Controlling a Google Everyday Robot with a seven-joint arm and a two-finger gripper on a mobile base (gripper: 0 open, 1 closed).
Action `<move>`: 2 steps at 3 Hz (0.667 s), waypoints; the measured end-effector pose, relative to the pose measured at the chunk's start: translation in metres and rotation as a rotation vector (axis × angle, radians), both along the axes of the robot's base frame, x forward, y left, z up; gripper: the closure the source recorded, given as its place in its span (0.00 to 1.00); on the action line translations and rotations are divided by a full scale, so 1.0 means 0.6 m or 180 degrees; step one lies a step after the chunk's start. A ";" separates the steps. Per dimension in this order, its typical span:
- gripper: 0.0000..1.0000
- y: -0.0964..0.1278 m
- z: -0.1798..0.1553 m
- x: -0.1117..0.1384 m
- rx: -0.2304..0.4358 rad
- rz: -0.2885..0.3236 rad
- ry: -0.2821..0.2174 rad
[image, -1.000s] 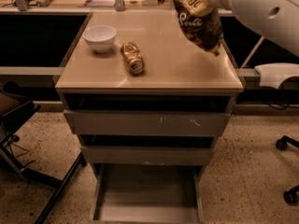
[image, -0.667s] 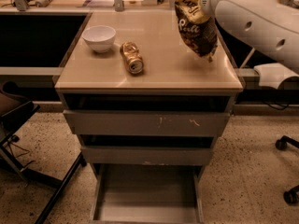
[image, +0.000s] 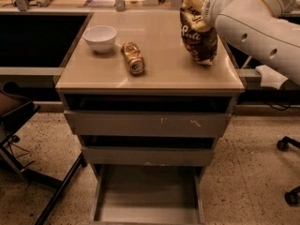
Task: Pick brown chip bag from bottom drawer and place on counter
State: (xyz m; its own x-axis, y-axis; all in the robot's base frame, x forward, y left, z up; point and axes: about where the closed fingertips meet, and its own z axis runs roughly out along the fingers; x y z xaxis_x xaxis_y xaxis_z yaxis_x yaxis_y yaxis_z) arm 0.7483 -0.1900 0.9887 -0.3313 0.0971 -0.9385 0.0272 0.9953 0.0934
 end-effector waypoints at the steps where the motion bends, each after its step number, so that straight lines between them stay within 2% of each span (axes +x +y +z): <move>1: 0.58 0.000 0.000 0.000 0.0000 0.0000 0.0000; 2: 0.35 0.000 0.000 0.000 0.0000 0.0000 0.0000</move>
Offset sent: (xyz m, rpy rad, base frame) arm 0.0000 0.0000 0.0000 0.0000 0.0000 0.0000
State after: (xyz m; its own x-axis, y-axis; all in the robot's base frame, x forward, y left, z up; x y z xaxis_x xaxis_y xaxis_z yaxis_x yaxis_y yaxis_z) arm 0.7483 -0.1900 0.9887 -0.3313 0.0971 -0.9385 0.0272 0.9953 0.0933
